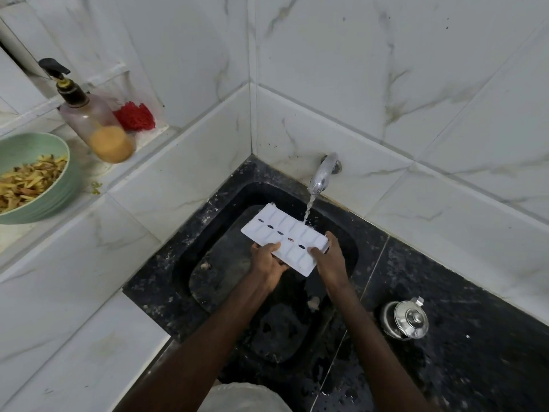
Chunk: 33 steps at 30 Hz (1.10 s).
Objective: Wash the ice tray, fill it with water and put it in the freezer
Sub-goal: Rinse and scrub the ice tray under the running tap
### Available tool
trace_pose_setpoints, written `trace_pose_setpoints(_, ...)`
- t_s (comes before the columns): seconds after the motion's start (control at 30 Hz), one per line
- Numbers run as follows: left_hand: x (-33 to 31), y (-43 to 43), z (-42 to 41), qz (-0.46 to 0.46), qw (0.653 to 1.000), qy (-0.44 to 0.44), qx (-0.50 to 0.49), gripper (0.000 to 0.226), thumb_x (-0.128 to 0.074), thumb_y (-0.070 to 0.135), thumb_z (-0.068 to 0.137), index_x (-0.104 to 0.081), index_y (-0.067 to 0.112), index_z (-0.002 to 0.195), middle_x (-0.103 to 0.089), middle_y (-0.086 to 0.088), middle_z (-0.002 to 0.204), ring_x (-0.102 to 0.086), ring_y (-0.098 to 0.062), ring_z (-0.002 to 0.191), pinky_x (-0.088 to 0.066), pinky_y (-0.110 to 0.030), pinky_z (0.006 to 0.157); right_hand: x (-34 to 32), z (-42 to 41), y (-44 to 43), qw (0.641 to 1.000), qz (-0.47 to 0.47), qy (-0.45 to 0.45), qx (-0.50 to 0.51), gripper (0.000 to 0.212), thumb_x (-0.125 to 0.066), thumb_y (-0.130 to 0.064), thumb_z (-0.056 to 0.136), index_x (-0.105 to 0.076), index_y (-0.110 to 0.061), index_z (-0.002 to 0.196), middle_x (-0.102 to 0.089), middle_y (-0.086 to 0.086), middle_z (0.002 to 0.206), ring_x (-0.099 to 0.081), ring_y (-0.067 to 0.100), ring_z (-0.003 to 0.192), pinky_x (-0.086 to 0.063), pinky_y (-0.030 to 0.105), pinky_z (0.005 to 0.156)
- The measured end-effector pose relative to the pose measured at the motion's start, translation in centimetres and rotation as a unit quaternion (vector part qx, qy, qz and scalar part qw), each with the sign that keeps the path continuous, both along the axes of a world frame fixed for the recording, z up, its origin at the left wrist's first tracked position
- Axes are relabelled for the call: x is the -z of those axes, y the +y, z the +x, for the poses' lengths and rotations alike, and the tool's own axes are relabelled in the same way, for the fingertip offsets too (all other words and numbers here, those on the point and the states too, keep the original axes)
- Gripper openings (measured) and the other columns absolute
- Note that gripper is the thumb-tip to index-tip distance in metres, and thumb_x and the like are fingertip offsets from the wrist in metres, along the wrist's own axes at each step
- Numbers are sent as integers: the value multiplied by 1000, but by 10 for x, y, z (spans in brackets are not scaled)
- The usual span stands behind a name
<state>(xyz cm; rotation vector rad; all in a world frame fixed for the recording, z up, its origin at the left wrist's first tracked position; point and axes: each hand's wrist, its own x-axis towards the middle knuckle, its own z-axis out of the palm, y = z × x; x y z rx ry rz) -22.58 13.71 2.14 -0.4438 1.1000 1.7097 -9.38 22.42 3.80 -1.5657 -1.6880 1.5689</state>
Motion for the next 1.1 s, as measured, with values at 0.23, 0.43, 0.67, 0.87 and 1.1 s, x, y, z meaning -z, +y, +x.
trace_pose_setpoints(0.23,65,-10,-26,-252,930,230,138,103,-87,33,48,-51,10,142,-64,-11,137,-67,-24,111,-62,-42,87,-8,1,18,993,83,-35,-72,72,-68,0,94,-37,-12,158,-62,0,130,-63,20,114,-53,36,97)
trace_pose_setpoints(0.43,2,-16,-32,-143,744,551,349,93,-83,41,84,-34,25,161,-23,-2,170,-17,-18,156,-18,-41,125,-24,-3,31,940,181,-69,-282,43,-74,-3,89,-68,-16,130,-74,-8,117,-70,3,103,-52,14,86)
trace_pose_setpoints(0.67,-4,-24,-29,-120,768,504,375,62,-68,70,80,-65,34,130,-70,11,126,-67,-10,114,-51,-22,90,-36,-21,34,940,174,-45,-292,37,-76,-10,90,-72,-17,126,-74,-4,118,-68,3,104,-54,24,94)
trace_pose_setpoints(0.87,15,-25,-20,-93,834,439,322,56,-69,66,86,-63,35,132,-72,9,127,-69,-11,116,-55,-49,102,-22,-26,16,927,307,-66,-206,32,-67,-23,97,-66,-18,129,-63,3,135,-58,19,123,-46,40,108)
trace_pose_setpoints(1.1,1,-16,-10,-71,856,427,283,39,-71,24,97,-63,17,134,-74,0,122,-72,-18,111,-57,-28,86,-17,-21,18,912,272,-100,-290,38,-48,-37,104,-59,-20,136,-41,10,157,-44,24,139,-40,37,112)
